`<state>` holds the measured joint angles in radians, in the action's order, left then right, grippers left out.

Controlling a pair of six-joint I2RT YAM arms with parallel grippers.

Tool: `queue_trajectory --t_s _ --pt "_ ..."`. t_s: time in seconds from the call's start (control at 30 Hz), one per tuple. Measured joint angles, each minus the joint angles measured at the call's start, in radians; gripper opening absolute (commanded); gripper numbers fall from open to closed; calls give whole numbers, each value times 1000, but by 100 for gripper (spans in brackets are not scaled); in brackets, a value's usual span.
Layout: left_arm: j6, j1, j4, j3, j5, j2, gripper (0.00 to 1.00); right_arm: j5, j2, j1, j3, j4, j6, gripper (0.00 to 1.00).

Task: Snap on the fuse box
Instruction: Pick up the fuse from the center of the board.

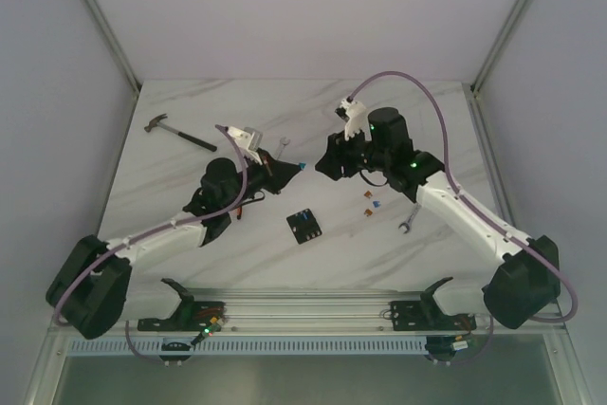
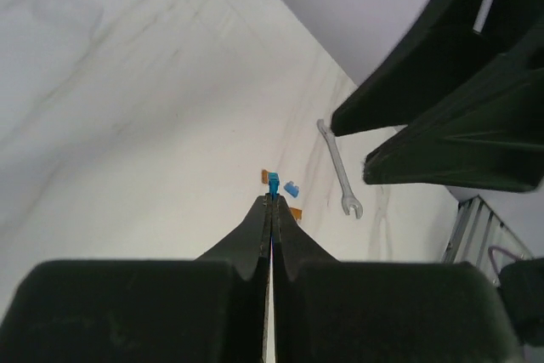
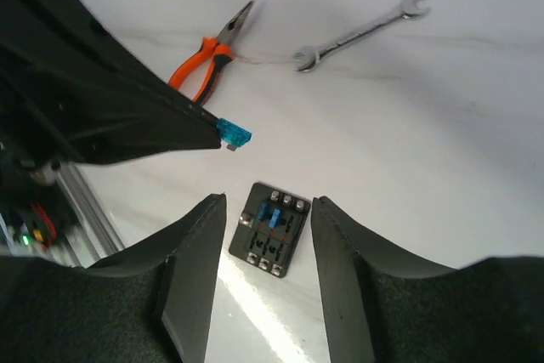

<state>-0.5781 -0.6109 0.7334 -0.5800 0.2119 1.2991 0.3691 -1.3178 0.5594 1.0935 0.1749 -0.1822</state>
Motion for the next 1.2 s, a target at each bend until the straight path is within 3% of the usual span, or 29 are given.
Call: queue_trajectory --t_s 0.3,0.67,1.2 --pt "180 6 -39 2 182 -130 0 203 7 0 75 103 276 48" --pt "187 6 -29 -6 398 -136 0 401 49 0 90 166 450 46" --pt "167 -19 7 -25 468 -133 0 524 49 0 93 222 521 15"
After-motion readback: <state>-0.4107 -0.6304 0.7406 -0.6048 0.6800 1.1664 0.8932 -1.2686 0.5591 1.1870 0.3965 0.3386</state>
